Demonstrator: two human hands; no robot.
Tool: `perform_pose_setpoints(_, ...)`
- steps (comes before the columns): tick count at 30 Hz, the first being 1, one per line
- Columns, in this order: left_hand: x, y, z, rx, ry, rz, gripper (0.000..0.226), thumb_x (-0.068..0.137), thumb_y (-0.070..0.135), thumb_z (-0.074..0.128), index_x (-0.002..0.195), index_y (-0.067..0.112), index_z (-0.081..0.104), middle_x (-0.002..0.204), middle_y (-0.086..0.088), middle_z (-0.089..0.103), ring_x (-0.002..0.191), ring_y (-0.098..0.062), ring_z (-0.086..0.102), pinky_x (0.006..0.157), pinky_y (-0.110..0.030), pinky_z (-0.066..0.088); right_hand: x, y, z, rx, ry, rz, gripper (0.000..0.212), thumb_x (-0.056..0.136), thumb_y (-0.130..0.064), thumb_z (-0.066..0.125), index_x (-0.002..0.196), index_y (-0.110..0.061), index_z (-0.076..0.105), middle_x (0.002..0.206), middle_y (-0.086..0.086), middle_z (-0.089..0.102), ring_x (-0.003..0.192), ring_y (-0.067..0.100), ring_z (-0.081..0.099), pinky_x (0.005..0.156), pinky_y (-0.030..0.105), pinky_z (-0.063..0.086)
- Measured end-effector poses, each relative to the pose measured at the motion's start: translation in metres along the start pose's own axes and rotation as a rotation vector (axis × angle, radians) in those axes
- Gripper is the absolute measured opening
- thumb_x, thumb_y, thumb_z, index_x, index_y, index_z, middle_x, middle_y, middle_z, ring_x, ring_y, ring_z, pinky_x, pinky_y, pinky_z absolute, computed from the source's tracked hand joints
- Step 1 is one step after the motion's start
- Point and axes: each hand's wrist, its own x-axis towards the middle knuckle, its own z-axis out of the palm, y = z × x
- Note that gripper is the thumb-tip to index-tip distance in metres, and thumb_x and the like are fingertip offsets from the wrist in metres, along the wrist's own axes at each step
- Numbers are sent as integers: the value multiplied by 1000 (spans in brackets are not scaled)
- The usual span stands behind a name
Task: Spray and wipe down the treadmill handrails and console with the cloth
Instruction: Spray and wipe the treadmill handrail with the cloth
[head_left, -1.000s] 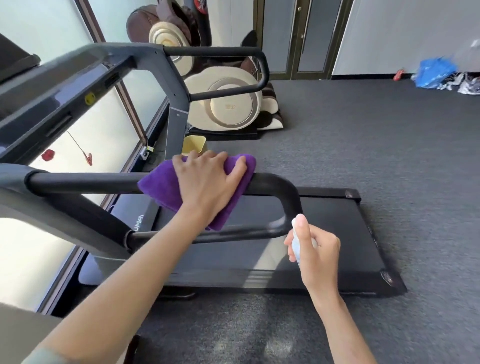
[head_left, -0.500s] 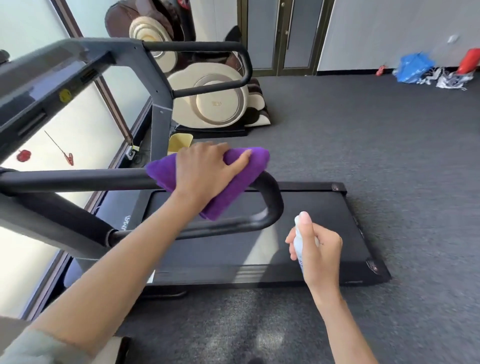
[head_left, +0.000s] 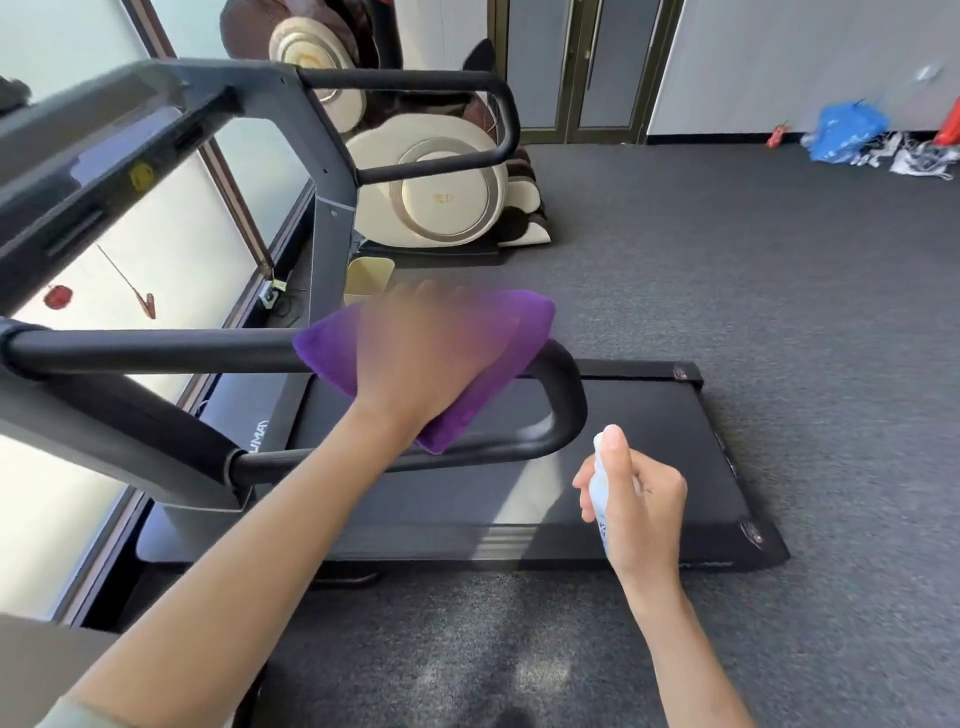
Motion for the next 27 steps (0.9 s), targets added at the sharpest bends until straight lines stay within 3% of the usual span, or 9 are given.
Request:
perform_pose_setpoints(5, -24, -80, -20, 58, 84, -246, 60, 93, 66, 33, 91, 18, 70, 90, -6, 68, 91, -32, 57, 85, -42, 37, 1, 2, 16, 3, -35, 25, 69, 83, -71, 46, 53, -10, 56, 40, 3, 48, 42, 16, 46, 60, 34, 40)
perform_pose_setpoints(8, -30, -61, -6, 48, 176, -372, 50, 94, 61, 41, 90, 21, 71, 97, 2, 70, 100, -28, 56, 99, -47, 32, -1, -2, 33, 20, -65, 46, 71, 82, -72, 46, 49, -10, 55, 41, 2, 49, 42, 15, 47, 61, 33, 39)
perform_pose_setpoints(13, -30, -35, 4, 17, 230, -200, 49, 89, 68, 47, 94, 26, 71, 101, 5, 68, 102, -26, 57, 103, -50, 30, -9, -10, 66, 26, -119, 76, 67, 77, -70, 49, 41, -13, 52, 41, 1, 51, 40, 14, 47, 56, 32, 40)
perform_pose_setpoints(15, -42, -51, 5, 32, 240, -275, 52, 90, 69, 44, 106, 25, 68, 117, -1, 63, 116, -29, 52, 110, -55, 23, -12, -13, 74, 36, -125, 88, 64, 76, -69, 49, 40, -16, 53, 42, 4, 52, 40, 15, 46, 56, 32, 39)
perform_pose_setpoints(17, -62, -62, 10, -24, 273, -437, 54, 92, 65, 41, 123, 24, 56, 142, -9, 47, 137, -33, 35, 113, -62, 9, -14, -17, 80, 33, -128, 98, 62, 74, -69, 49, 36, -20, 49, 43, 6, 51, 41, 18, 45, 56, 34, 39)
perform_pose_setpoints(20, -78, -57, 22, -290, 393, -677, 65, 96, 60, 37, 143, 16, 31, 158, -24, 13, 147, -39, 7, 117, -54, 2, -18, -20, 85, 30, -152, 93, 66, 76, -70, 48, 38, -16, 49, 42, 11, 46, 41, 19, 43, 58, 35, 39)
perform_pose_setpoints(23, -58, -48, 18, -858, 607, -1028, 84, 94, 57, 37, 153, 8, 3, 159, -20, -13, 149, -24, -5, 121, -29, -4, -23, -23, 87, 44, -173, 100, 63, 75, -69, 49, 35, -21, 47, 48, 21, 47, 42, 18, 42, 57, 36, 40)
perform_pose_setpoints(25, -49, -50, 18, -1087, 666, -1094, 93, 91, 61, 36, 151, 15, -18, 161, -7, -19, 150, -14, -3, 123, -36, 2, -26, -21, 86, 51, -186, 91, 64, 76, -70, 49, 38, -18, 51, 46, 17, 47, 42, 18, 43, 57, 35, 40)
perform_pose_setpoints(27, -49, -59, 18, -1186, 672, -1132, 102, 84, 71, 38, 149, 24, -26, 163, -1, -11, 150, -13, 9, 122, -41, 13, -27, -17, 84, 44, -196, 86, 68, 76, -70, 49, 45, -10, 55, 42, 10, 46, 42, 18, 43, 59, 34, 40)
